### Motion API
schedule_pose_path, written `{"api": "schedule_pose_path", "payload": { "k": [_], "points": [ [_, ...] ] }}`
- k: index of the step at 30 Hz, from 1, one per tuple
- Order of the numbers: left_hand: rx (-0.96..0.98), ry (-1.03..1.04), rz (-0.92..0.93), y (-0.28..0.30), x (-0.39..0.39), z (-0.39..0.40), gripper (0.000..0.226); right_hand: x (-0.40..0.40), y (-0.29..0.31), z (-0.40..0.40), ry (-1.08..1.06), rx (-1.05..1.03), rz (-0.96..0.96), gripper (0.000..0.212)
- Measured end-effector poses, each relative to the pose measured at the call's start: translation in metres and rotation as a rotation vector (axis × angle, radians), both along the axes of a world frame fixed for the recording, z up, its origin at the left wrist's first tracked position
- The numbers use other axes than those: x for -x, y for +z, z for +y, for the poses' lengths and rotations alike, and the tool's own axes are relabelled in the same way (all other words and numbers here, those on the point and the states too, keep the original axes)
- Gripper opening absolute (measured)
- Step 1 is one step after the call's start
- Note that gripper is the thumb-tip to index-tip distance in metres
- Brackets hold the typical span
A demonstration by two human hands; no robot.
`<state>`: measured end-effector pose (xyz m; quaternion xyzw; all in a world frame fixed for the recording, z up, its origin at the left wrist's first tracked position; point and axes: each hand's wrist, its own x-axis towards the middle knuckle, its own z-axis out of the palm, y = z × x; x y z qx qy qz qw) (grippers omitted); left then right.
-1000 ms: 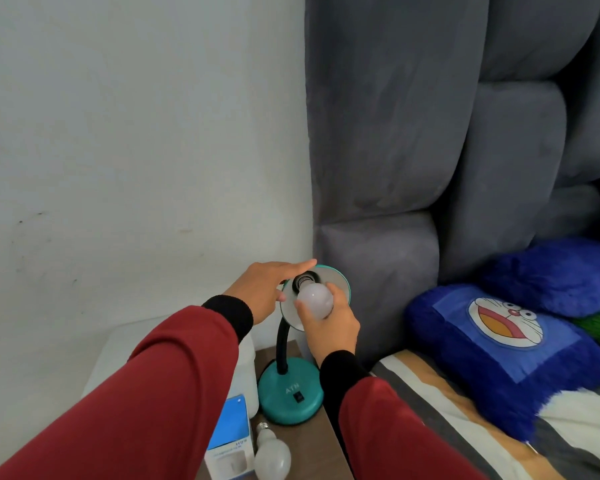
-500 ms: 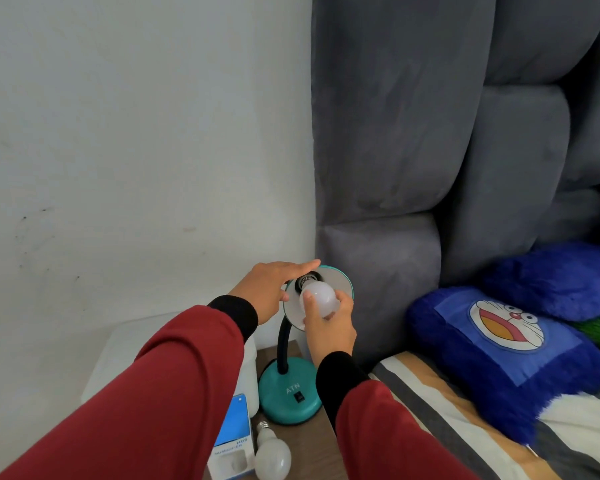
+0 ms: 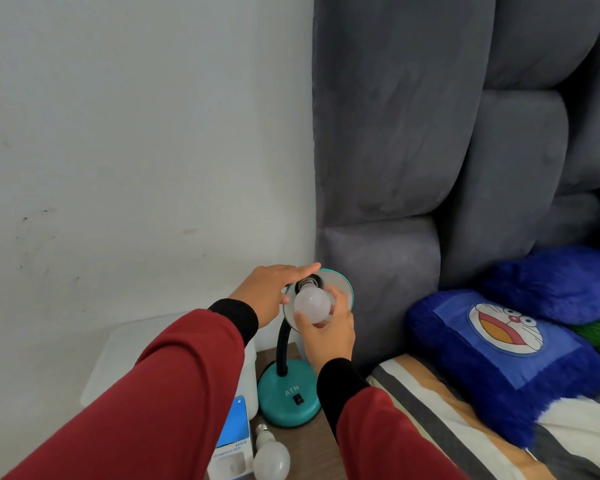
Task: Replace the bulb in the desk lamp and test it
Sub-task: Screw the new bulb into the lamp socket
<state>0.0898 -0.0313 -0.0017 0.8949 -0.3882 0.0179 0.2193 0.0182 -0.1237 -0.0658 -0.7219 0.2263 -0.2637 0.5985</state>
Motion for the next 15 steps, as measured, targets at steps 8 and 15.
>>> {"api": "schedule_pose_path", "payload": {
  "k": [8,15],
  "points": [
    [-0.004,-0.004,-0.009,-0.0003,-0.0005,-0.0014,0.085,0.0009,0.0026,-0.0035,0.016,-0.050,0.024,0.072],
    [-0.009,-0.005,-0.020,-0.0009,-0.0011,-0.0012,0.083,-0.0031,0.0022,0.0014,0.040,-0.051,0.045,0.051]
  ]
}}
